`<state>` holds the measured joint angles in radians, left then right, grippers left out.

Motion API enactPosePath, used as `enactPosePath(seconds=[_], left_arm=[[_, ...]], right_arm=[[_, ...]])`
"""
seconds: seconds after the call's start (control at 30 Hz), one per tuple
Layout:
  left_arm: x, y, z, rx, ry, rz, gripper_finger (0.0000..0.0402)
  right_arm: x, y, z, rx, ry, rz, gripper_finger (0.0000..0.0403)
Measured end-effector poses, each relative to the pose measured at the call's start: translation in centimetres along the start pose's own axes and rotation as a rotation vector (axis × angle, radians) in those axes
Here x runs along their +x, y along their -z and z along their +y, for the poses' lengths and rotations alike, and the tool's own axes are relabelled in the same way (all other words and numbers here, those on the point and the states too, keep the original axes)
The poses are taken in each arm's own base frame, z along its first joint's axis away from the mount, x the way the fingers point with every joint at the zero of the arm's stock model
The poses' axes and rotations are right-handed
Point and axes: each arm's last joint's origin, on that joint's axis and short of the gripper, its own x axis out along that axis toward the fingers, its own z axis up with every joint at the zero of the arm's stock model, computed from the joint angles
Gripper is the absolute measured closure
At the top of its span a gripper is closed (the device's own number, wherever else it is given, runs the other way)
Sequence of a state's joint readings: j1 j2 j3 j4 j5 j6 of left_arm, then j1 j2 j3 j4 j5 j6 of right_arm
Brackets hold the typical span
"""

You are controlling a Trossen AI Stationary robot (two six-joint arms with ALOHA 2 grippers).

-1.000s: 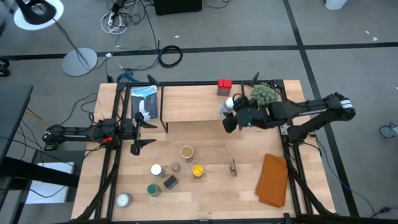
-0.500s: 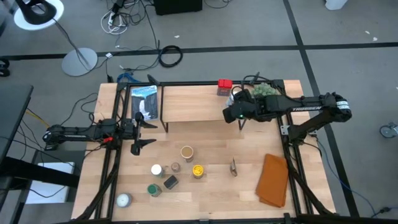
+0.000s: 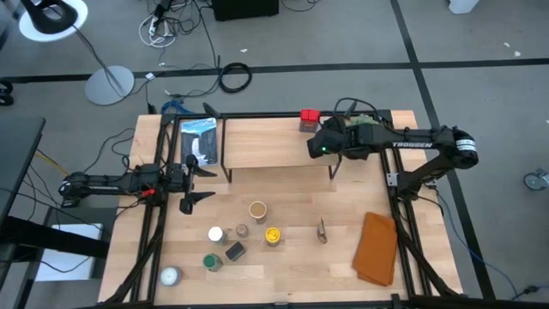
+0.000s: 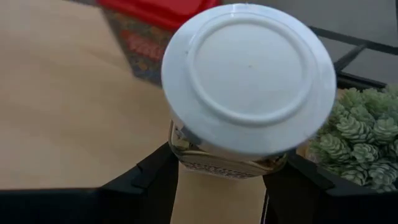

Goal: Shelf spices
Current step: Put the right white seasoning bottle on the shelf aligned with the other red seasoning can

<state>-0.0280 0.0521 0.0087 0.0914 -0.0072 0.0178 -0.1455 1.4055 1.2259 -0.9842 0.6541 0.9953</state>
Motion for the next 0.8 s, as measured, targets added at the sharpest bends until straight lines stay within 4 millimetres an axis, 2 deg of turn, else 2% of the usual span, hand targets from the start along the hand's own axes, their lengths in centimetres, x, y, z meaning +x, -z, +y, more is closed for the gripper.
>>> enactPosePath(seconds=[0.8], left_arm=[[0.00,-0.03,0.00,0.000,0.000,-0.003,0.0113]], right_arm=[[0.50,-0.76,-0.18,0.052,-0.002,-0.017,0.0168]])
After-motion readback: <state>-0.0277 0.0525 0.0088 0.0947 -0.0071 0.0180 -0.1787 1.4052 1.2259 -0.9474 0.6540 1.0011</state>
